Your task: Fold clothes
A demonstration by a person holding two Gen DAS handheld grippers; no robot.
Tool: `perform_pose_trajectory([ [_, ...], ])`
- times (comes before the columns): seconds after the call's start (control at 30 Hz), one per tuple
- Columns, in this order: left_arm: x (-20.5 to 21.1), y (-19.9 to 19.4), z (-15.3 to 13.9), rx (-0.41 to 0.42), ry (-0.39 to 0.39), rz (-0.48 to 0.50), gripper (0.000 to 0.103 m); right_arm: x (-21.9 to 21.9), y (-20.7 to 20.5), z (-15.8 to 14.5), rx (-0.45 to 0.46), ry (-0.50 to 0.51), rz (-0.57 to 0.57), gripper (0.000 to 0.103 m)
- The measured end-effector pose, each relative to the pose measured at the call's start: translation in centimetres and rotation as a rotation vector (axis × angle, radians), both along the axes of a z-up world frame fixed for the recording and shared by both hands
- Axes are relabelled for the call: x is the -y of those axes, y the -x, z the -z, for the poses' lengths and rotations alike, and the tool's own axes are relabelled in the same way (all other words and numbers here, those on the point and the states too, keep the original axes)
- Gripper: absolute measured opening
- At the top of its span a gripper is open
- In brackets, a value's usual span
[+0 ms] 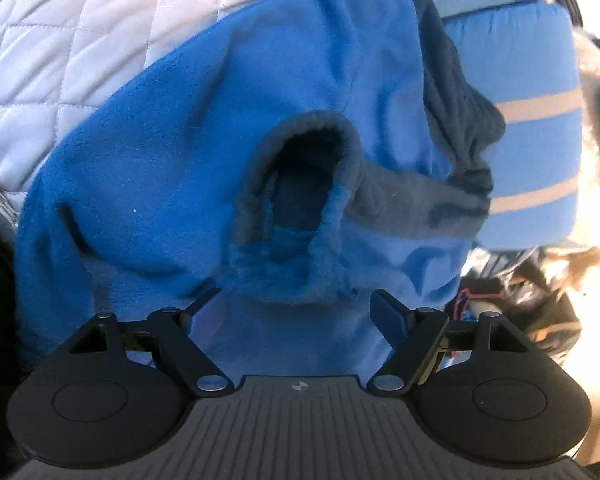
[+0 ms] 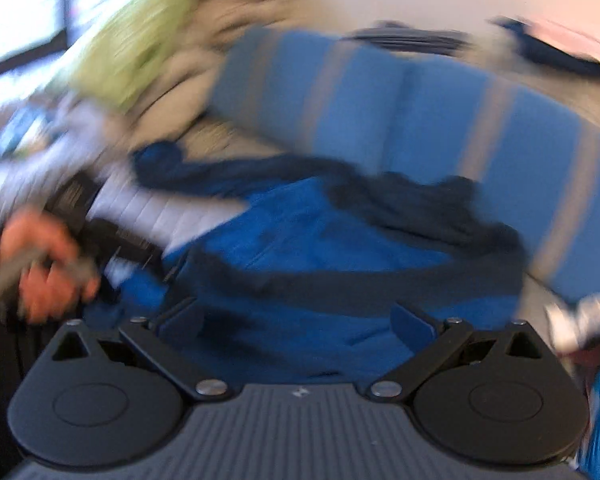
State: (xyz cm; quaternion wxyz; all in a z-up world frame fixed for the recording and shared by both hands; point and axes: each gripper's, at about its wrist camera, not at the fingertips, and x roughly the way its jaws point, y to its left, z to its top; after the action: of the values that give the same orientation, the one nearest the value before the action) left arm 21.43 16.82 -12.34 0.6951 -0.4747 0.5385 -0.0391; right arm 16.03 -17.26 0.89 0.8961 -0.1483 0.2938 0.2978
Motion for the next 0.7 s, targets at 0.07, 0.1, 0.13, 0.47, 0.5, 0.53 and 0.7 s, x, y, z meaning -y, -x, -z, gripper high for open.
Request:
perform_pose_trajectory([
  [0.07, -0.3, 0.4, -0.1, 0.013, 0.012, -0.027, 0.076, -2.1, 0.0, 2.1, 0.046, 0.083, -0.134, 0.103],
  [0.1, -0.5, 0.6, -0.2, 0.017, 0.011, -0.036, 0.076, -3.2, -0.1, 3.2, 0.066, 0.131, -0.188, 0.103],
  [0.13, -0.8, 0.8, -0.4, 0.02, 0.01, -0.046, 0.076, -4.3, -0.3, 4.3, 0.086, 0.179, -0.243, 0.101],
  [0.47, -2.9, 2.2, -0.7, 0.034, 0.039, -0.103, 0.077, -12.2, -3.8, 10.3, 0.059, 0.249, -0.484, 0.077],
  [0.5, -2.9, 2.2, -0.6, 0.038, 0.047, -0.11, 0.077, -12.8, -4.1, 10.8, 0.055, 0.259, -0.494, 0.075],
  [0.53, -3.0, 2.2, -0.5, 0.042, 0.054, -0.116, 0.077, -13.4, -4.3, 11.2, 0.053, 0.269, -0.502, 0.072],
  [0.7, -2.4, 2.0, 0.1, 0.052, 0.075, -0.116, 0.077, -14.3, -2.9, 12.3, 0.068, 0.306, -0.531, 0.023],
])
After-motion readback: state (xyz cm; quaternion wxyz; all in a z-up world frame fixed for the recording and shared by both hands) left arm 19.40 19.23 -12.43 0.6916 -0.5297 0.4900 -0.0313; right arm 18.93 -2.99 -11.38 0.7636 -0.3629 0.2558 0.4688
